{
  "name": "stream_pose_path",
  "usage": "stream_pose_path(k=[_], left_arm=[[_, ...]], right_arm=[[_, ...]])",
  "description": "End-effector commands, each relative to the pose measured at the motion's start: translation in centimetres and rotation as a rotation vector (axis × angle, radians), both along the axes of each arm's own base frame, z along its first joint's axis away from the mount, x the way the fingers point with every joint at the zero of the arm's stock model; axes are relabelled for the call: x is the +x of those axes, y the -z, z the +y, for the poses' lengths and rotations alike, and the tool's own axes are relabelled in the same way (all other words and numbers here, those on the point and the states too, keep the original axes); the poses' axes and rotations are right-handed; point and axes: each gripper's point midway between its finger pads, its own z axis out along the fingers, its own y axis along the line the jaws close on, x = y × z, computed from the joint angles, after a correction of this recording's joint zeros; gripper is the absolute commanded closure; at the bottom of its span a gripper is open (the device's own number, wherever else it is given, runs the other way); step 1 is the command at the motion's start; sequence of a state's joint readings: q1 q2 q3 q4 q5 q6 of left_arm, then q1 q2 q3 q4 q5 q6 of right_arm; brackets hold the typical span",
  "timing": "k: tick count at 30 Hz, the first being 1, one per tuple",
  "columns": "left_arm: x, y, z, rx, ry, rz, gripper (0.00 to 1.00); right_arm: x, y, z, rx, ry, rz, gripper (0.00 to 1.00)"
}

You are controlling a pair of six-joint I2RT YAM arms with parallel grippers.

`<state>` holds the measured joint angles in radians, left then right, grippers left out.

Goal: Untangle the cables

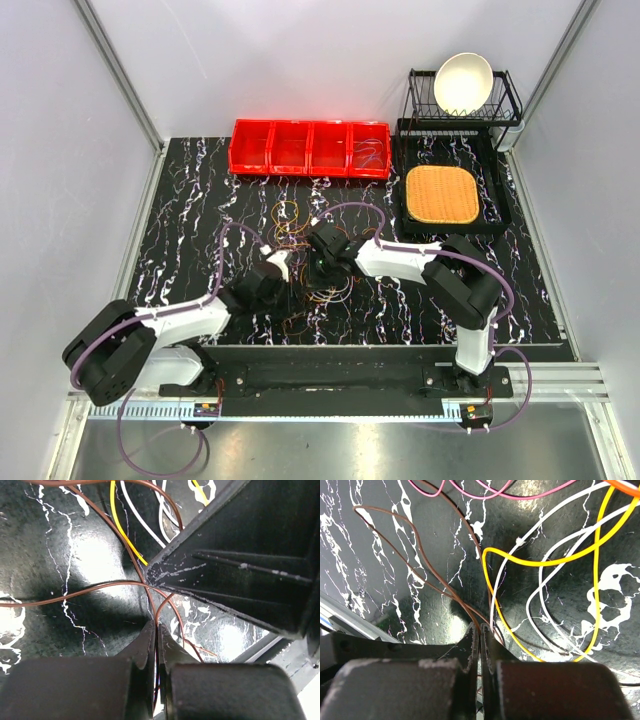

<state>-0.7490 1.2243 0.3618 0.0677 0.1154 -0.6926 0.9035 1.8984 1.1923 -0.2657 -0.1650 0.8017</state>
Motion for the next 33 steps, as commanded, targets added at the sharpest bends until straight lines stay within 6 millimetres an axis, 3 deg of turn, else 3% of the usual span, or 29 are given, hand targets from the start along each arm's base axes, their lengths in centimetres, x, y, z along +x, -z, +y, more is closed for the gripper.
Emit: stream_pose_path(k=[1, 3, 4, 6, 7, 8, 11, 13, 14, 16, 17, 18, 20, 21, 22, 23, 24, 25, 27, 28, 29, 30, 31, 33], left_arm=[[0.8, -0.9, 1.3, 0.097, -0.043, -0.005, 1.0], [1.8, -3.8, 1.2, 0.094, -0.046, -0.064, 1.0], [1.4, -4.1, 2.3, 0.148, -0.057, -0.046, 1.0], [2.8, -7.8, 2.8, 0.159, -0.092, -0.133, 1.0], [2.5, -8.2, 3.9, 0.208, -0.101, -0.12, 1.0], [3.6, -10.9, 3.9, 0.203, -0.13, -0.174, 1.0], [4.7, -15.2, 4.8, 0.232, -0.152, -0.243, 1.0], [5.6, -17.8, 5.2, 0.241, -0.159, -0.285, 1.0], [6.0, -18.6, 5.4, 0.25, -0.169, -0.301, 1.0], [7.5, -20.5, 5.9, 0.266, -0.188, -0.335, 1.0], [8.0, -21.1, 6.2, 0.27, -0.2, -0.345, 1.0], [8.8, -21.1, 6.2, 0.293, -0.194, -0.344, 1.0], [10.6, -23.4, 6.5, 0.281, -0.224, -0.382, 1.0], [11.5, -23.2, 6.4, 0.306, -0.216, -0.377, 1.0], [12.6, -25.0, 6.6, 0.29, -0.238, -0.409, 1.0], [13.2, -25.5, 6.6, 0.292, -0.243, -0.415, 1.0], [14.2, -25.3, 6.4, 0.309, -0.238, -0.408, 1.0], [15.3, -27.1, 6.7, 0.287, -0.263, -0.437, 1.0], [17.1, -27.1, 6.3, 0.286, -0.255, -0.427, 1.0], [18.3, -28.7, 6.7, 0.265, -0.285, -0.448, 1.0], [19.4, -28.2, 6.2, 0.257, -0.277, -0.424, 1.0], [20.4, -28.5, 6.6, 0.249, -0.295, -0.422, 1.0], [21.2, -30.1, 6.3, 0.217, -0.303, -0.445, 1.0], [22.9, -29.9, 5.8, 0.209, -0.304, -0.43, 1.0]], right_arm=[[0.5, -2.7, 0.9, 0.043, -0.017, -0.061, 0.97], [1.1, -4.6, 0.7, 0.056, -0.01, -0.109, 0.8], [1.3, -5.4, 0.3, 0.044, -0.012, -0.128, 0.73], [2.5, -7.4, -0.6, 0.04, 0.005, -0.191, 0.51], [2.9, -8.1, -1.2, 0.029, 0.016, -0.201, 0.45], [3.5, -9.4, -1.9, 0.034, 0.039, -0.234, 0.4], [4.8, -11.8, -4.3, 0.035, 0.097, -0.283, 0.3], [5.2, -12.3, -5.9, 0.018, 0.136, -0.302, 0.23], [5.3, -13.5, -6.7, 0.03, 0.158, -0.329, 0.21], [4.8, -13.5, -7.9, 0.017, 0.174, -0.335, 0.19], [4.7, -14.5, -8.6, 0.024, 0.19, -0.366, 0.16], [4.6, -14.6, -9.2, 0.021, 0.204, -0.373, 0.15], [4.0, -14.3, -10.9, -0.003, 0.232, -0.386, 0.11], [3.5, -13.4, -11.7, -0.022, 0.24, -0.377, 0.09], [3.4, -13.2, -12.1, -0.028, 0.248, -0.383, 0.08], [3.0, -13.6, -12.5, -0.016, 0.254, -0.392, 0.07], [2.6, -12.7, -13.1, -0.031, 0.259, -0.378, 0.07], [2.3, -12.5, -13.2, -0.03, 0.259, -0.377, 0.06], [1.7, -11.9, -13.6, -0.027, 0.258, -0.368, 0.06], [1.5, -11.9, -13.5, -0.012, 0.25, -0.366, 0.06], [1.3, -11.6, -13.5, -0.01, 0.247, -0.36, 0.06], [1.1, -11.1, -13.6, -0.01, 0.243, -0.353, 0.06], [1.0, -11.0, -13.4, 0.0, 0.237, -0.347, 0.06], [0.7, -10.4, -13.4, -0.001, 0.225, -0.336, 0.06]])
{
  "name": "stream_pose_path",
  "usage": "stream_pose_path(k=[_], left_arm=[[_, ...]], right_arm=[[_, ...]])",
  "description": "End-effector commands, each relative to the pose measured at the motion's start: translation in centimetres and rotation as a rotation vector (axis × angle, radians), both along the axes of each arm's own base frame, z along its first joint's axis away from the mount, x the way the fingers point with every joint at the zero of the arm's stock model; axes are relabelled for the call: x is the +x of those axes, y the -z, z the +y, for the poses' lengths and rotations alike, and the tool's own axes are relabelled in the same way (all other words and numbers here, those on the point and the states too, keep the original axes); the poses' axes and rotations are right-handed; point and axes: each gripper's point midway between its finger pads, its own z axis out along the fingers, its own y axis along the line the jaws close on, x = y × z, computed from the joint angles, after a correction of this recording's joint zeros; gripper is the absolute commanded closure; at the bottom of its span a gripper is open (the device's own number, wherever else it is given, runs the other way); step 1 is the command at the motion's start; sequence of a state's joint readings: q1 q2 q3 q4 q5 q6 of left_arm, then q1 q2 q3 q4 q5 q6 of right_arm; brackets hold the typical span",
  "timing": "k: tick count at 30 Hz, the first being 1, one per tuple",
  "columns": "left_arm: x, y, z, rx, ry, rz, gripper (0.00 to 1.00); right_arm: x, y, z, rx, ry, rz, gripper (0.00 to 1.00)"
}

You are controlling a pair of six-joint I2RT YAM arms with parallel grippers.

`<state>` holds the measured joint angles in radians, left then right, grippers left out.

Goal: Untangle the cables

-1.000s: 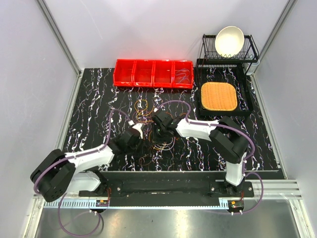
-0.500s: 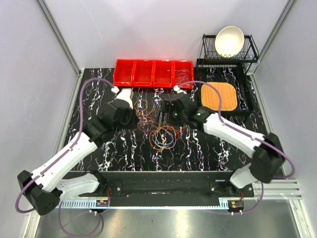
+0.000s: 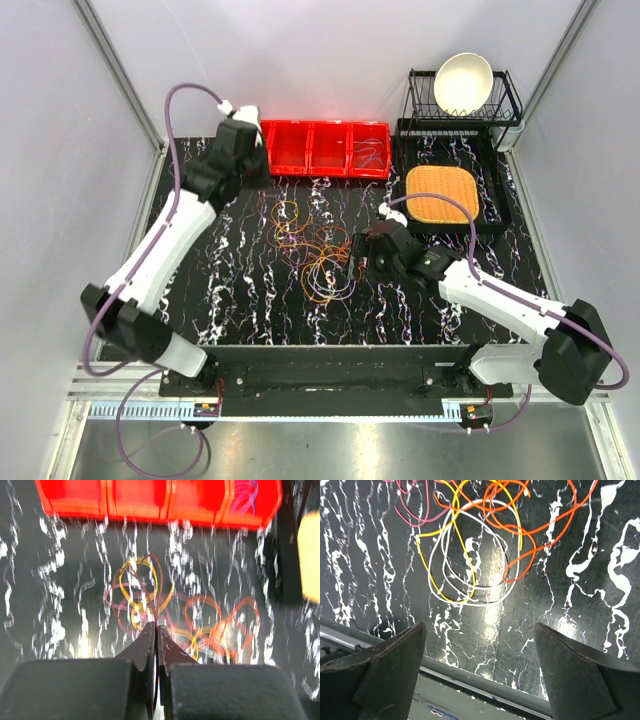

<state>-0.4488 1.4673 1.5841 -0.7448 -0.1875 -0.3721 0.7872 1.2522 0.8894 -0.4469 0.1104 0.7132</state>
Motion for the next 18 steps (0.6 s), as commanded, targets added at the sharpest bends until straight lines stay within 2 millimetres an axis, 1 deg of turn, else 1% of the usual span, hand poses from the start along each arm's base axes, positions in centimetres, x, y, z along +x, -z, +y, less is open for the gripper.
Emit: stream_pose_path(k=[1, 2, 3, 4, 5, 6, 7, 8, 9, 11, 12, 14, 15, 17, 18], left_arm=[[3.9, -5.0, -0.9, -0.083, 0.025, -0.099, 1.0], [5.0, -4.6, -1.2, -0.08, 0.023, -0.086, 1.0], [5.7, -6.9, -1.0, -0.099, 0.017, -0.131, 1.0], [6.3, -7.5, -1.0, -0.105, 0.011, -0.141, 1.0], [7.3, -7.2, -1.3, -0.104, 0.01, -0.13, 1.0], [7.7, -9.5, -1.2, -0.126, 0.006, -0.175, 1.0], [8.1, -10.1, -1.2, -0.136, 0.006, -0.184, 1.0], [8.9, -10.0, -1.4, -0.147, 0.002, -0.179, 1.0], [9.1, -12.0, -1.2, -0.172, 0.003, -0.22, 1.0], [9.5, -13.2, -1.8, -0.215, 0.035, -0.244, 1.0], [9.6, -15.3, -2.1, -0.242, 0.062, -0.299, 1.0], [9.5, -17.2, -2.5, -0.268, 0.099, -0.356, 1.0], [9.7, -18.6, -2.7, -0.285, 0.112, -0.408, 1.0], [10.0, -19.5, -2.9, -0.3, 0.128, -0.449, 1.0], [10.5, -19.8, -2.8, -0.314, 0.126, -0.474, 1.0]], right_arm=[[0.1, -0.8, 0.6, 0.057, -0.01, -0.031, 0.06], [0.1, -0.7, 0.6, 0.054, -0.014, -0.031, 0.06], [0.0, -0.6, 0.6, 0.053, -0.019, -0.031, 0.06], [0.0, -0.5, 0.6, 0.05, -0.022, -0.033, 0.06], [0.0, -0.3, 0.6, 0.044, -0.027, -0.034, 0.06], [0.0, -0.2, 0.6, 0.045, -0.03, -0.035, 0.06], [0.0, 0.1, 0.7, 0.039, -0.037, -0.028, 0.06], [0.1, 0.1, 0.8, 0.039, -0.041, -0.029, 0.06], [0.2, 0.2, 1.0, 0.041, -0.046, -0.031, 0.05], [0.2, 0.6, 1.4, 0.042, -0.061, -0.021, 0.06], [0.4, 0.5, 1.7, 0.054, -0.068, -0.026, 0.06], [0.3, 1.0, 2.2, 0.057, -0.087, -0.012, 0.06], [0.5, 1.0, 2.5, 0.064, -0.092, -0.016, 0.06], [0.6, 1.5, 2.8, 0.06, -0.102, -0.011, 0.06], [0.6, 1.5, 2.9, 0.061, -0.104, -0.012, 0.05]])
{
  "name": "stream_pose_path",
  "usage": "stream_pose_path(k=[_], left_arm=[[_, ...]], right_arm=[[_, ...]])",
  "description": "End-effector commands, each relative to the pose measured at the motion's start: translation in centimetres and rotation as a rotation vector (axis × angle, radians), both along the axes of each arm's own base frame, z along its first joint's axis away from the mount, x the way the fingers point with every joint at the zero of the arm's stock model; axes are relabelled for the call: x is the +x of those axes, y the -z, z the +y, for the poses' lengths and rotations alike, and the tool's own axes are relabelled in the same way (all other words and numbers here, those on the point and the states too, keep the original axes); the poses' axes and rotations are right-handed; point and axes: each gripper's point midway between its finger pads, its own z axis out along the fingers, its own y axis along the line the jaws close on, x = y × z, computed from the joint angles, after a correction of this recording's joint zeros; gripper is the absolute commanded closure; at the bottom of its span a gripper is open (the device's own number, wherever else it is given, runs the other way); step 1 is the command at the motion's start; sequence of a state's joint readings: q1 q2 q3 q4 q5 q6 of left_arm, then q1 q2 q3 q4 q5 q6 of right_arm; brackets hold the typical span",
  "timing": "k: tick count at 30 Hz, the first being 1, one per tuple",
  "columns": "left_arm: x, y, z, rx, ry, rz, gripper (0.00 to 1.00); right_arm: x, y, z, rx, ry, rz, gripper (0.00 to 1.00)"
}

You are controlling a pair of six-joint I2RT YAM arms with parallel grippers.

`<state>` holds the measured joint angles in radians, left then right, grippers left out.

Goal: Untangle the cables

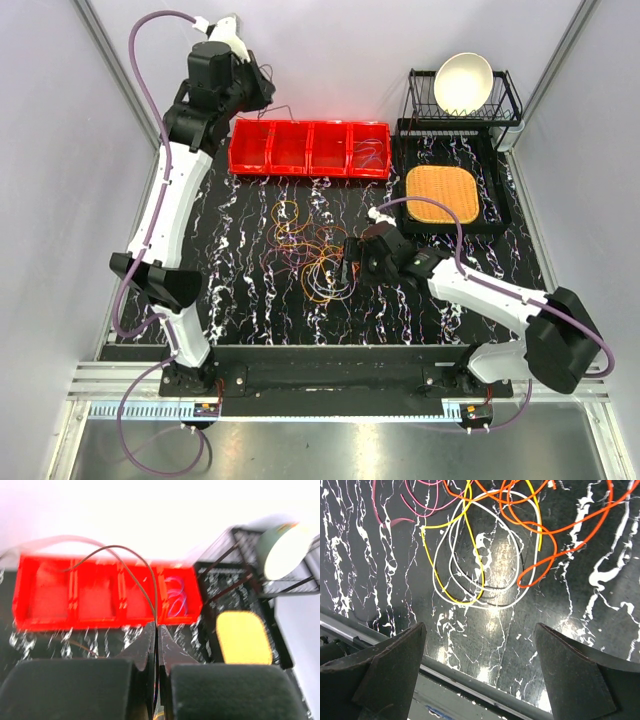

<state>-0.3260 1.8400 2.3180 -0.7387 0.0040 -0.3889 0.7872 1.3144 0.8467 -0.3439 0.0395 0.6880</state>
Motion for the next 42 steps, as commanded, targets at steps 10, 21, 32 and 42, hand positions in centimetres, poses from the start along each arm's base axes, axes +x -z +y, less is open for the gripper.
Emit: stream_pose_path(k=[10, 21, 32, 42], left_arm=[[6.0, -2.3, -2.1, -0.288, 0.233, -0.197, 1.0], [13.4, 6.5, -3.6, -0.473, 0.333, -0.057, 1.0], [17.8, 15.0, -2.7, -0.525, 0.269, 0.028, 1.0], [20.6, 20.4, 1.2, -0.423, 0.094, 0.054, 1.0]], right_arm=[[0.5, 0.4, 1.3, 0.038, -0.043, -0.027, 0.05], [0.5, 0.7, 1.7, 0.048, -0.058, -0.014, 0.06], [0.5, 1.1, 1.4, 0.048, -0.057, -0.004, 0.06], [0.5, 1.6, 1.8, 0.054, -0.066, 0.012, 0.07]])
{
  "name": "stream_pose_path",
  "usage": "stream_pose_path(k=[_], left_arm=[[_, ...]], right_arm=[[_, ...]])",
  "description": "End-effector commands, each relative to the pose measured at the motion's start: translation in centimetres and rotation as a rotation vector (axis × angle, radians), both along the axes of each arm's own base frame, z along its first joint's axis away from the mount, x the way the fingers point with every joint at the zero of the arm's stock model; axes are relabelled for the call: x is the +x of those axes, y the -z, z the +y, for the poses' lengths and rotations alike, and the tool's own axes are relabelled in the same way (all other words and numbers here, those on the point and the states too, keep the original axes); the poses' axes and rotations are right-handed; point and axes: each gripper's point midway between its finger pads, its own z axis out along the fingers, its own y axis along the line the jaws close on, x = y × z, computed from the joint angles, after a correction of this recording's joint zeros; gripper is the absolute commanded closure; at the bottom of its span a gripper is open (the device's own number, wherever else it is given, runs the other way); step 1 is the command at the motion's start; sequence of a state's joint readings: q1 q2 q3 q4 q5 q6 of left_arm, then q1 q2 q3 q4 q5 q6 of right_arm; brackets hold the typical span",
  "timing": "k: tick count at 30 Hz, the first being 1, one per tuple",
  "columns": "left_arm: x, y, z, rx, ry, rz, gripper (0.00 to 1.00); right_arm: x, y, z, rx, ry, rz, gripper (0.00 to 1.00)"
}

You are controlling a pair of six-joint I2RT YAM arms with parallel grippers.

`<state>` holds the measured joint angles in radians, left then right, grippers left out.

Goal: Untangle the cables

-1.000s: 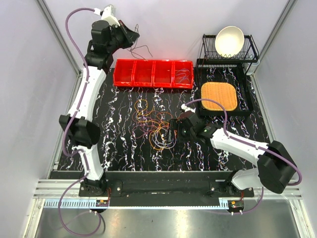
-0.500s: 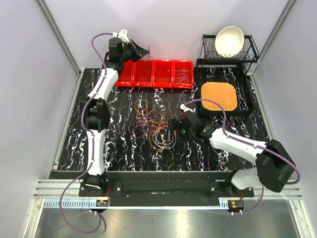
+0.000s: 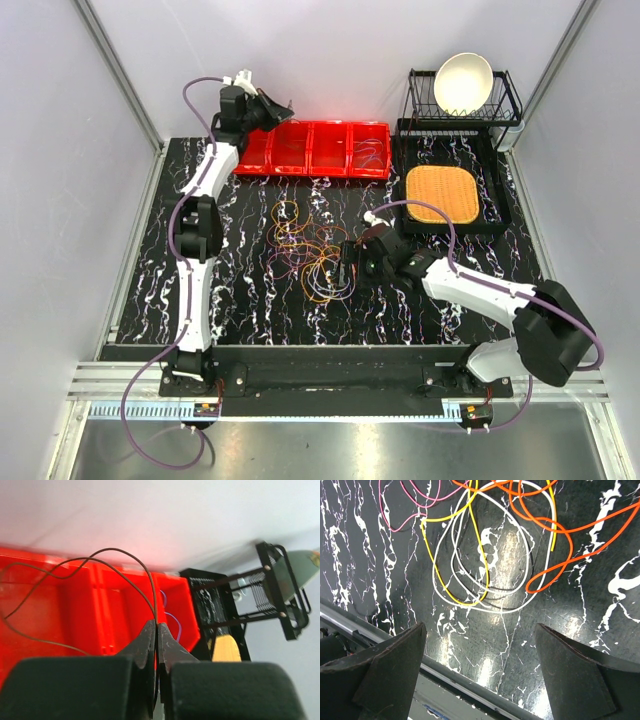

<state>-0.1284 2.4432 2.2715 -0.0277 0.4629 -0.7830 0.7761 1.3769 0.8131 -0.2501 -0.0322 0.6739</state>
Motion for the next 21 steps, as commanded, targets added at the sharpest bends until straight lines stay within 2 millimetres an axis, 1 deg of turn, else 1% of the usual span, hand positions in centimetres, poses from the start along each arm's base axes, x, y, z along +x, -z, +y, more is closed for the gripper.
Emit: stream_pose_path(k=[1, 2, 4, 5, 7, 11, 13, 14, 15, 17, 18, 20, 21], left_arm=[[2.6, 0.0, 2.7, 0.036, -0.091, -0.076, 1.0], [3.1, 1.2, 2.9, 0.039, -0.101, -0.063, 1.0], [3.5, 1.5, 3.1, 0.04, -0.115, -0.073, 1.0], [3.8, 2.2, 3.2, 0.043, -0.124, -0.069, 1.0], [4.1, 2.7, 3.3, 0.046, -0.137, -0.067, 1.0], [4.7, 4.4, 4.4, 0.089, -0.207, -0.046, 1.0], [4.8, 5.0, 4.4, 0.128, -0.216, -0.044, 1.0], [4.9, 5.6, 4.4, 0.149, -0.228, -0.037, 1.0], [4.8, 5.8, 4.1, 0.18, -0.222, -0.036, 0.99], [4.8, 6.2, 4.2, 0.22, -0.237, -0.038, 0.99], [4.7, 6.7, 3.9, 0.232, -0.239, -0.026, 0.98], [4.9, 7.1, 4.1, 0.248, -0.26, -0.026, 0.98], [4.8, 7.3, 3.7, 0.254, -0.257, -0.023, 0.97]], right_arm=[[0.5, -0.3, 0.7, 0.029, -0.019, -0.019, 0.07], [0.6, -0.2, 0.8, 0.029, -0.019, -0.014, 0.07], [0.5, -0.1, 0.8, 0.029, -0.022, -0.01, 0.07], [0.4, -0.1, 0.8, 0.031, -0.023, -0.008, 0.07], [0.4, -0.1, 0.8, 0.031, -0.02, -0.01, 0.07], [0.4, 0.0, 0.9, 0.032, -0.021, -0.003, 0.07], [0.5, 0.1, 1.1, 0.032, -0.023, 0.004, 0.08], [0.6, 0.1, 1.2, 0.033, -0.024, 0.005, 0.08], [0.6, 0.1, 1.3, 0.034, -0.026, 0.006, 0.08], [0.6, 0.2, 1.5, 0.035, -0.032, 0.016, 0.08], [0.7, 0.2, 1.7, 0.038, -0.035, 0.018, 0.08], [0.7, 0.3, 1.8, 0.04, -0.035, 0.022, 0.08], [0.7, 0.3, 1.9, 0.04, -0.036, 0.023, 0.09]])
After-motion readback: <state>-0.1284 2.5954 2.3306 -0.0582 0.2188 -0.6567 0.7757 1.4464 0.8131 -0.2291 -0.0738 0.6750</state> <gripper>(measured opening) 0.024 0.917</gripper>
